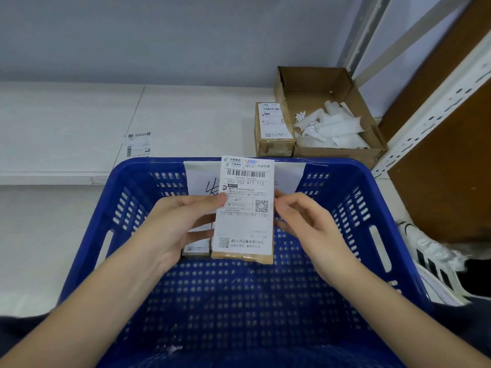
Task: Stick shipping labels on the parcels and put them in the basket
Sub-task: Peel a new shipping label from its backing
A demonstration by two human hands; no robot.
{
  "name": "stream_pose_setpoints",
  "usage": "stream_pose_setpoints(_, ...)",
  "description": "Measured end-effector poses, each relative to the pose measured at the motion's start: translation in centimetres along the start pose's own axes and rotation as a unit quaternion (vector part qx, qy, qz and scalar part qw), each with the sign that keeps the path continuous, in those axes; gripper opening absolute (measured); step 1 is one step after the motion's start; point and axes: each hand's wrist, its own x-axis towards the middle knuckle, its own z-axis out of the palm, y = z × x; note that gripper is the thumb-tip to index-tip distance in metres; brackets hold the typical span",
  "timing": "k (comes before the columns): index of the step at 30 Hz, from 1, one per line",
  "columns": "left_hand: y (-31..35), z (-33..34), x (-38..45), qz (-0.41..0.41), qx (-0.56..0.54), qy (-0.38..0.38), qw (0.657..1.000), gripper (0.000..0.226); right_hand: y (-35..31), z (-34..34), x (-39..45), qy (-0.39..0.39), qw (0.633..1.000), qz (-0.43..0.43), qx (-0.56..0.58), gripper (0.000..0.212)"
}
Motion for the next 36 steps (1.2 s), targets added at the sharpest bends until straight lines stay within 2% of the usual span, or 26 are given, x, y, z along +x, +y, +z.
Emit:
stream_pose_setpoints(9, -0.32, 0.14, 0.03, 0.006, -0.001, -0.001, 1.0, 0.026, 0.43, -0.05, 0.11, 0.032, 0.998, 0.025, -0.042, 0.014)
stream_pose_setpoints(13, -0.34, 0.34, 0.12, 0.011, -0.007, 0.003, 1.0, 0.019, 0.14, -0.01, 0.11, 0.047, 0.997, 0.034, -0.047, 0.016)
stream_pose_setpoints(36, -1.02, 0.5, 0.27, 0.032, 0.013, 0.031, 0.999, 0.013, 0.26, -0.04, 0.07, 0.065, 0.994, 0.047, -0.072, 0.016)
